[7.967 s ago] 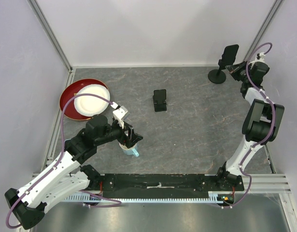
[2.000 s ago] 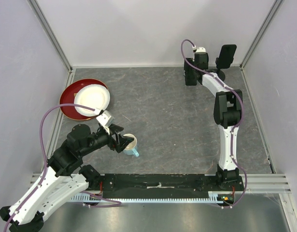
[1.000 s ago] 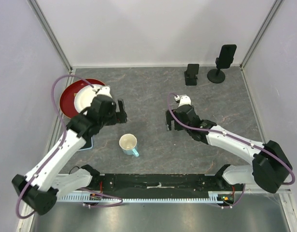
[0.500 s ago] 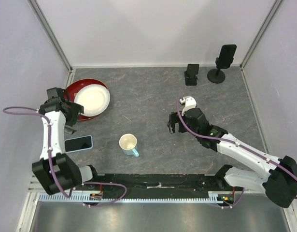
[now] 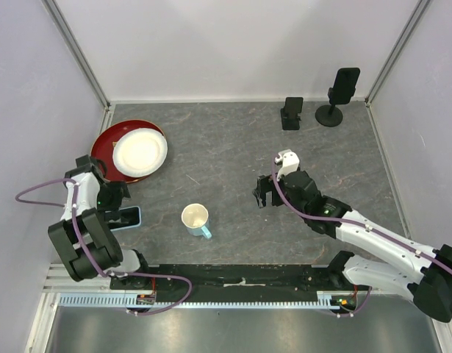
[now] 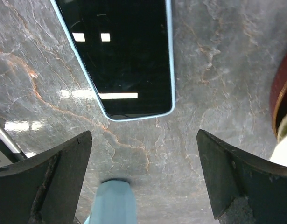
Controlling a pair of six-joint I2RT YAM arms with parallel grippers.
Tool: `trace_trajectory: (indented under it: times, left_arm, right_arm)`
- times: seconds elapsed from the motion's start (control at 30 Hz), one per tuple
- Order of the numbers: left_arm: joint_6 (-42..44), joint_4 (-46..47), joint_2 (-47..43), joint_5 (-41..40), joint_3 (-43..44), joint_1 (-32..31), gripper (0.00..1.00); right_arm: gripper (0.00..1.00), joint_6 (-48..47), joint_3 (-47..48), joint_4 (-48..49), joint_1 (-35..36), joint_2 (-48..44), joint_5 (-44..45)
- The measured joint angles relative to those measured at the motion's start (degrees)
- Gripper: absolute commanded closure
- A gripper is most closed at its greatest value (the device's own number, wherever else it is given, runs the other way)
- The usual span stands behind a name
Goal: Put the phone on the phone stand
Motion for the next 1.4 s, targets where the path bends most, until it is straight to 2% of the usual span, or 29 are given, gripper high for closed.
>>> trace_trajectory:
  times: [0.23, 0.6, 1.4]
  left_arm:
    - [-5.7, 2.0, 5.5, 0.2, -1.8, 0.0, 0.01]
    - [-10.9, 2.9, 5.6, 0.3, -5.5, 0.1, 0.04]
    - [-12.3, 4.5, 6.9, 0.0, -5.8, 0.5, 0.00]
  right_arm:
    - [0.02, -0.8, -0.5, 0.1, 1.7, -0.9, 3.0]
    - [0.02, -1.4, -0.5, 0.1, 3.3, -1.4, 4.9]
    - [0.02, -1.6, -0.5, 0.2, 3.8, -1.4, 5.4]
